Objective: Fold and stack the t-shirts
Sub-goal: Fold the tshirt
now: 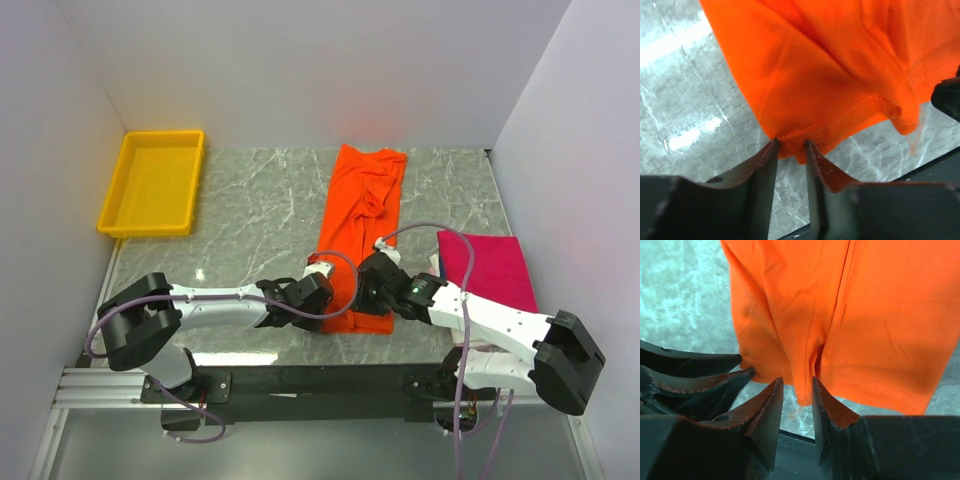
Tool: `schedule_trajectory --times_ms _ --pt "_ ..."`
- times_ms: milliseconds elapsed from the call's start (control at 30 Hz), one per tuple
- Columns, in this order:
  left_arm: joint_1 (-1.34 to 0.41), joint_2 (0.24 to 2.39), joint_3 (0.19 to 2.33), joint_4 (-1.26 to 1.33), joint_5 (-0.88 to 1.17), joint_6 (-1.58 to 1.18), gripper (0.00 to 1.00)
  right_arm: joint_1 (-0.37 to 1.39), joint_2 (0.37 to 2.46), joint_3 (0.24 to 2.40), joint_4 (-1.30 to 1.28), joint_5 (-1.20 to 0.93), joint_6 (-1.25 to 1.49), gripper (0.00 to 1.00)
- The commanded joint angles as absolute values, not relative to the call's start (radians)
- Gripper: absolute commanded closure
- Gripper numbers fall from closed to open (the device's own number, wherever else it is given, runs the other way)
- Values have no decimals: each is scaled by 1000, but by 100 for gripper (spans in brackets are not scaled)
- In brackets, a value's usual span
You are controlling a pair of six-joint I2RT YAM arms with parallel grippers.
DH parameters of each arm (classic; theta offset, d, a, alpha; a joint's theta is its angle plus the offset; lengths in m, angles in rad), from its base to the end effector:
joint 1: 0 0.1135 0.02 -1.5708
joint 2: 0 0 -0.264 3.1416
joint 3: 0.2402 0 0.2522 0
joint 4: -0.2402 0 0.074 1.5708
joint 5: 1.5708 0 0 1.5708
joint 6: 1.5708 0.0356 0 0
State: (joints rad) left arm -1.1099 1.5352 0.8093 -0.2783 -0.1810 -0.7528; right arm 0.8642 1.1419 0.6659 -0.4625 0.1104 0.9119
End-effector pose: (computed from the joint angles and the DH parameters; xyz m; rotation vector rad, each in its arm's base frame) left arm 0.1357 -0.2588 0.1676 0.3976 2.5934 -0.4707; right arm 0.1459 0.1648 0.2064 0.1091 2.6001 0.5696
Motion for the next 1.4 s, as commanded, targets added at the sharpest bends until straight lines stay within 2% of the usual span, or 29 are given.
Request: schedule_trajectory --times_ms 0,133,267,367,800,900,933,1000,1033,1100,1133,1367 --pt "-1118 1542 792 -244 -179 -749 68 888 1167 689 -440 153 930 63" --pt "-1118 1534 788 -259 -198 -762 87 908 1190 696 -437 156 937 64" --pt "-1117 1493 769 -267 -207 -781 96 933 1207 703 -434 163 943 64" --pt "-1117 1456 755 -270 -209 -792 99 940 1223 712 -437 167 945 64" --pt "-1115 1388 695 -273 -199 -839 99 1008 1276 721 -443 190 989 65" --pt "-1117 1387 683 -256 -183 -845 92 1017 1287 730 -452 198 996 69" --pt "-1117 1382 674 -243 -173 -848 80 1017 1289 732 -454 202 996 73" --pt "-1115 1371 664 -223 -160 -848 71 1019 1293 741 -471 213 996 78" --pt "-1117 1361 660 -209 -153 -848 70 1019 1295 742 -479 218 996 81" --pt "-1115 1355 660 -203 -147 -848 68 1019 1287 742 -500 232 997 79" --pt "-1115 1351 664 -204 -147 -848 67 1019 1284 742 -505 236 996 73" --pt "-1112 1325 670 -219 -140 -861 66 1032 1292 752 -517 241 997 62"
